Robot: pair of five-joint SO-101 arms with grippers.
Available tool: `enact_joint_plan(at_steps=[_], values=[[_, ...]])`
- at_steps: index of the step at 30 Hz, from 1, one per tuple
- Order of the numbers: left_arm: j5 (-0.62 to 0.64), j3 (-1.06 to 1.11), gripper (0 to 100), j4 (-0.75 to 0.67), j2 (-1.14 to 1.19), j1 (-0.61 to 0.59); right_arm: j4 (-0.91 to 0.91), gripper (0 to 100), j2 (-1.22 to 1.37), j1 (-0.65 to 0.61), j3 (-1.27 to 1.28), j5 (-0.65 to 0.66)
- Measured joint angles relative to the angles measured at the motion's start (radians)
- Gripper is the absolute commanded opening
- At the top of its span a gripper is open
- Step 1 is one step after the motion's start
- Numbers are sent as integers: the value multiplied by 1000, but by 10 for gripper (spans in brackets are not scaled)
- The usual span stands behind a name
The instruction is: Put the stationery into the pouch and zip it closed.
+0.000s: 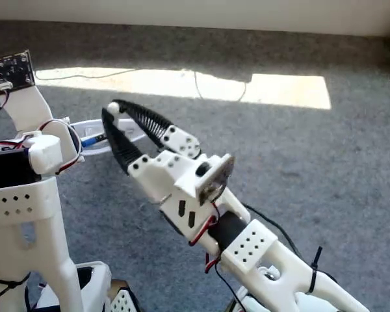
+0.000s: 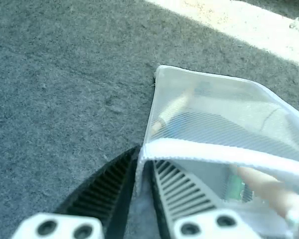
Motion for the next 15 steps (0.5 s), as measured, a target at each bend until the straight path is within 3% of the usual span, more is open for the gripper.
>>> enact_joint_plan(at_steps=[6, 15], values=[[0, 0, 11, 0, 0, 0, 0, 5, 0, -97, 84, 264], [0, 0, 11, 0, 0, 0, 0, 7, 5, -104, 89, 308]])
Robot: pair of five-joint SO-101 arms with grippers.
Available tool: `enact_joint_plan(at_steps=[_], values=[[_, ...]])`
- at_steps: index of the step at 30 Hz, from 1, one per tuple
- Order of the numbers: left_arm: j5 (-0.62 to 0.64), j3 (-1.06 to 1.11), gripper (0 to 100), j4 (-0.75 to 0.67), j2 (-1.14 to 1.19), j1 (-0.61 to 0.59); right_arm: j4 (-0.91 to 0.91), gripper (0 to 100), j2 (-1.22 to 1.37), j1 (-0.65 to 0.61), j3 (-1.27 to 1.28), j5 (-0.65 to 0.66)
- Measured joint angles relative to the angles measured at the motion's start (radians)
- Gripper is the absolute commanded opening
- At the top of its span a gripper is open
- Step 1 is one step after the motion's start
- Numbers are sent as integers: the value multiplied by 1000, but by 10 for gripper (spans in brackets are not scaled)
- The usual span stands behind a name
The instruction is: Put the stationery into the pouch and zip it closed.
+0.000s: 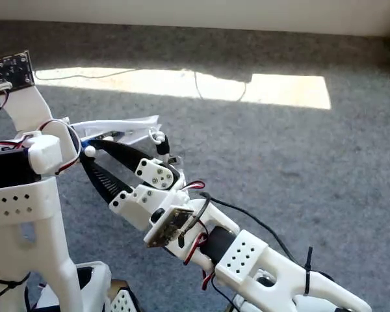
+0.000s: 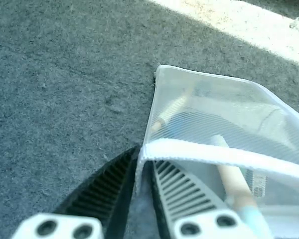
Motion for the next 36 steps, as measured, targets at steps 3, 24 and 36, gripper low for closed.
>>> enact_joint_plan(at_steps=[3, 24, 36], values=[[0, 0, 11, 0, 0, 0, 0, 54, 0, 0, 0, 0], [0, 0, 11, -3, 0, 0, 98, 145, -80, 132, 61, -66], [0, 0, 11, -9, 0, 0, 884, 145, -361, 319, -106, -416]])
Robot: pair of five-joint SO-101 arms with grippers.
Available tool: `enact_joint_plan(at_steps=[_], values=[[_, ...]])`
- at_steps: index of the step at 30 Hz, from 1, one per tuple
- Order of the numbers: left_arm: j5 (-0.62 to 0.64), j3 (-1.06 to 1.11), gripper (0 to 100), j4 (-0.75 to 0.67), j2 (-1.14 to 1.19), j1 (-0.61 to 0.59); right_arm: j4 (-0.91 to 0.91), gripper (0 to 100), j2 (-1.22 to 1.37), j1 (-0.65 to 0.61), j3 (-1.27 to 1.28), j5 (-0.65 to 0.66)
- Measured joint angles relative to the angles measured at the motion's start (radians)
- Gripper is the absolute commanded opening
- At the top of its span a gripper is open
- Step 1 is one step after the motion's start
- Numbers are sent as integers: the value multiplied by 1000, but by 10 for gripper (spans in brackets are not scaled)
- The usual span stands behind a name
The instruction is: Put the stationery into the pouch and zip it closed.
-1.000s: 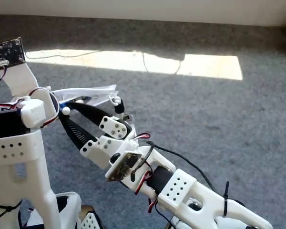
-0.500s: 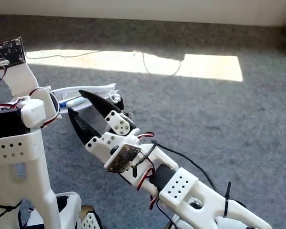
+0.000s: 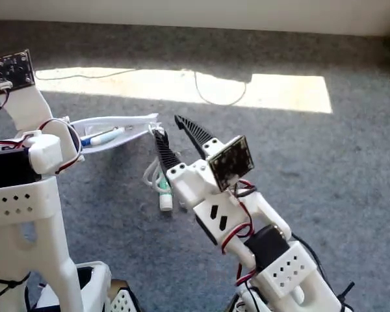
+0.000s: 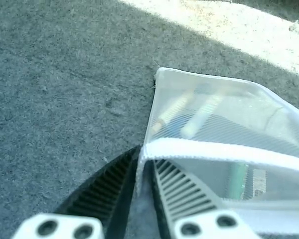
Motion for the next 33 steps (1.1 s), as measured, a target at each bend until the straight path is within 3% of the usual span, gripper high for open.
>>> enact_joint_plan(at_steps=[9, 15, 33], values=[[0, 0, 11, 0, 0, -49, 402, 145, 233, 69, -264, -101], [0, 0, 9, -18, 0, -55, 578, 145, 457, 81, -371, -118], [0, 0, 9, -21, 2, -100, 537, 145, 796, 81, -381, -118]])
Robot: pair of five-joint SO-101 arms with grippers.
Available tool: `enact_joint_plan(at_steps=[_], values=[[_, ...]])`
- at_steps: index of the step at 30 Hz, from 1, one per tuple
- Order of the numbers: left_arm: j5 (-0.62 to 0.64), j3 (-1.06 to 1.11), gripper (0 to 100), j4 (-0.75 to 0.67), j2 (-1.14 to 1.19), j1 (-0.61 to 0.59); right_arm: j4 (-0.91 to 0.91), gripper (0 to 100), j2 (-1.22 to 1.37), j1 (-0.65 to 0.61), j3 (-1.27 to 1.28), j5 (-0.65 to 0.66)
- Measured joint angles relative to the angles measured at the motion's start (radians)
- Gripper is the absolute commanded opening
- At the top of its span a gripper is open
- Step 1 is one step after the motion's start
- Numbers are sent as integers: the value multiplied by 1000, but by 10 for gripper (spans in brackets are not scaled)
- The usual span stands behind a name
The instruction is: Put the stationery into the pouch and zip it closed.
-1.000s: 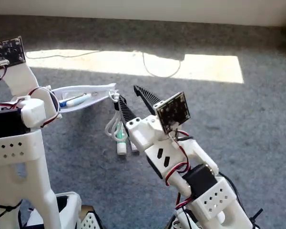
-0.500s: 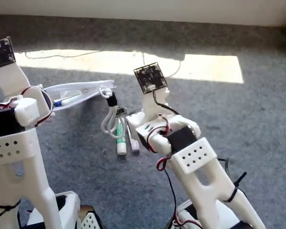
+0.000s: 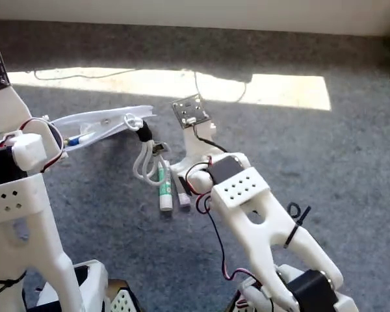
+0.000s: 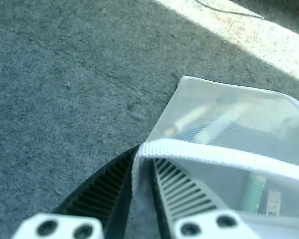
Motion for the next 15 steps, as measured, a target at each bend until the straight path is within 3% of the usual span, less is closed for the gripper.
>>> enact_joint_plan(at_steps=[15], values=[[0, 2, 10, 0, 0, 0, -227, 145, 295, -26, -15, 0]])
